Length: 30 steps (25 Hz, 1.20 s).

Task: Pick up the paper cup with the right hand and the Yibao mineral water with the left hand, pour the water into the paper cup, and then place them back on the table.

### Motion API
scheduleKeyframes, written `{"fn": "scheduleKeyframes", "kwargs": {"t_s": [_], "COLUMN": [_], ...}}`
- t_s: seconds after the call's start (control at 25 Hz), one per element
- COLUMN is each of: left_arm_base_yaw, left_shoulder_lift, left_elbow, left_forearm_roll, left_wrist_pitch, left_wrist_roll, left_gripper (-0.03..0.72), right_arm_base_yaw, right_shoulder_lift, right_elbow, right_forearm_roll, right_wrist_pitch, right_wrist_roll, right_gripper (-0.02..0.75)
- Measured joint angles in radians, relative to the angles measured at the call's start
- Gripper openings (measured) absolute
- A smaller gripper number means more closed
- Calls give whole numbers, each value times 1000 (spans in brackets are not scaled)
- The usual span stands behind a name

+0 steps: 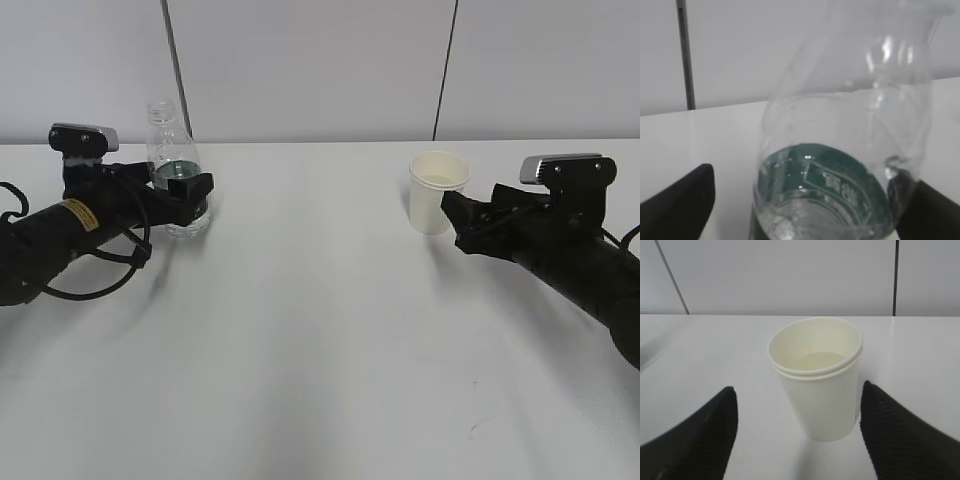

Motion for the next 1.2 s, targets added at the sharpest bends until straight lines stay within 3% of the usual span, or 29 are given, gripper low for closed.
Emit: {"fn": "scheduleKeyframes", "kwargs": {"t_s": [0.44, 0.72, 0.92, 1.2], "left_arm_base_yaw": [0, 0, 0, 0], "left_shoulder_lift": [-118, -231, -328, -454], "left_elbow": [43, 43, 45, 24], "left_forearm_roll": [42, 46, 49, 9], "left_wrist_pitch": [7, 93, 198, 397], "left_wrist_roll": [0, -2, -19, -39], "left_gripper": [619, 600, 593, 591], "right_arm_base_yaw": [0, 0, 0, 0], "right_shoulder_lift": [-124, -296, -400, -439], "right_elbow": [62, 75, 35, -179], "right_forearm_roll": [0, 0, 0, 0], "right_wrist_pitch": [9, 114, 273, 622], "right_wrist_roll": [-2, -4, -4, -6], "right_gripper": [595, 595, 595, 595]}}
